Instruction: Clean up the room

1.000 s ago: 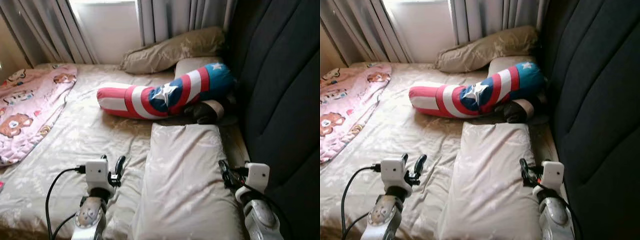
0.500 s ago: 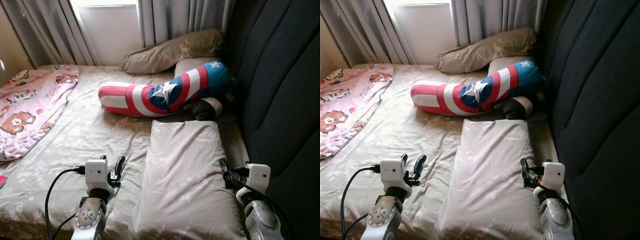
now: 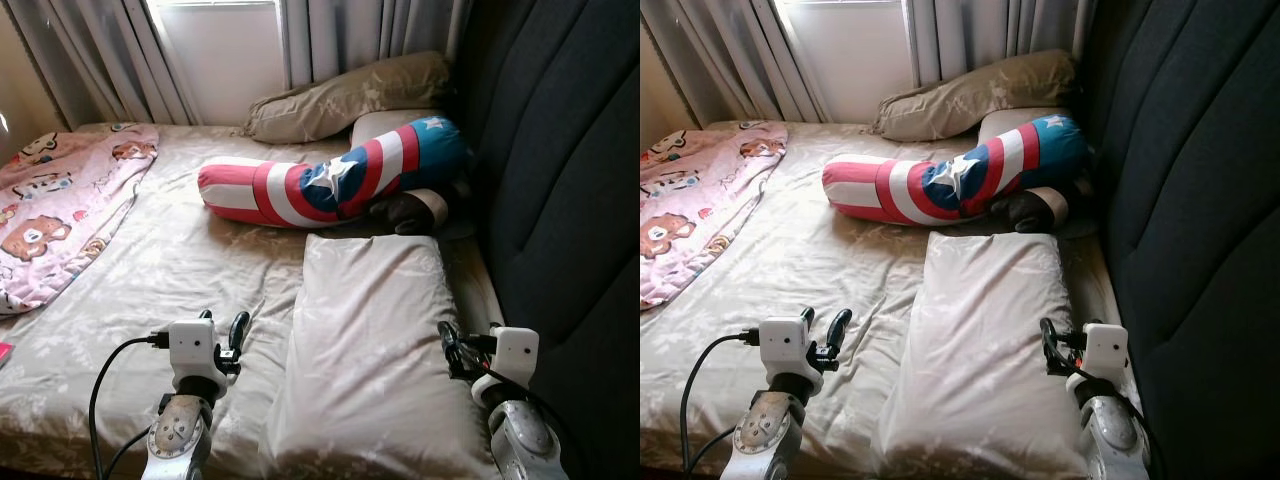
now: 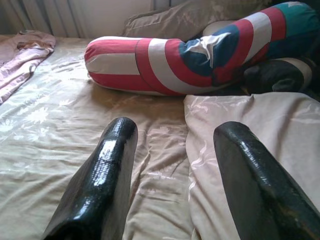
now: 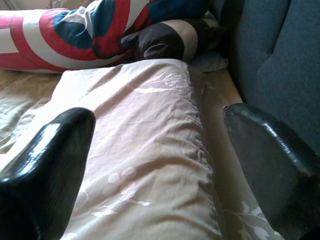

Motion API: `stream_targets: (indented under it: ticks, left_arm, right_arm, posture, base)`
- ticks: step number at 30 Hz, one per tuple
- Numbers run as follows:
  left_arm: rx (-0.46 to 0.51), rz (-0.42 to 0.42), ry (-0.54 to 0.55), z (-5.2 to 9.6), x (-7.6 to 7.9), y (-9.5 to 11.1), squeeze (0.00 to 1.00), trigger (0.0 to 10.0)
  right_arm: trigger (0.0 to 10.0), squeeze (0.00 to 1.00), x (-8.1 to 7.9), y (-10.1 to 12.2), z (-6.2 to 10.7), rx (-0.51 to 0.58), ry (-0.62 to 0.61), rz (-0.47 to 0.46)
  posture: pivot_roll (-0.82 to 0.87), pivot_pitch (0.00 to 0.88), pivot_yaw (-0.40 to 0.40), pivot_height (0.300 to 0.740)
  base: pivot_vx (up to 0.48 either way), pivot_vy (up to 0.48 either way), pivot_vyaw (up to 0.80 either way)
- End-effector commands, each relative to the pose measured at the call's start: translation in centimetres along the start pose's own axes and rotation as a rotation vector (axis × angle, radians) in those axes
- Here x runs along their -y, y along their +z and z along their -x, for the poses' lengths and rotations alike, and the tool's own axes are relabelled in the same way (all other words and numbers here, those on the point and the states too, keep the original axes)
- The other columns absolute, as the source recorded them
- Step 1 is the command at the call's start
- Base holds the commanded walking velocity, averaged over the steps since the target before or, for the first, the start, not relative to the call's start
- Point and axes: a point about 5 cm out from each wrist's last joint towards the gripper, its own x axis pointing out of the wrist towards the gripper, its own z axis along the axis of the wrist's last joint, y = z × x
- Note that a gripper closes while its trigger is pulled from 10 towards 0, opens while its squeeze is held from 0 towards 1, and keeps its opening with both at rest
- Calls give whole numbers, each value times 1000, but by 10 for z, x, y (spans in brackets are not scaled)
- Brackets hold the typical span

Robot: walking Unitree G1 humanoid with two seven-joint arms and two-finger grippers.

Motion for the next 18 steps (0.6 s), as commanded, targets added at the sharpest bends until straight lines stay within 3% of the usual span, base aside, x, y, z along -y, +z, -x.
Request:
stream_targets:
  ticks: [1, 11, 18]
  left_arm:
    - [-2, 13, 3, 0, 0, 1, 0, 10000]
    - [-14, 27, -4, 1, 1, 0, 0, 10000]
    - [-18, 35, -7, 1, 1, -1, 0, 10000]
  right_arm:
    - [10000, 0, -1, 0, 0, 7, 1, -4]
    - [10000, 0, -2, -1, 0, -7, 6, -13]
    - [10000, 0, -3, -1, -1, -12, 12, -17]
  posture:
    - [-42, 0, 40, 662]
    - [-40, 0, 38, 662]
    - [-40, 0, 38, 662]
  base:
    - [0, 0, 0]
    - [0, 0, 0]
    - [0, 0, -714]
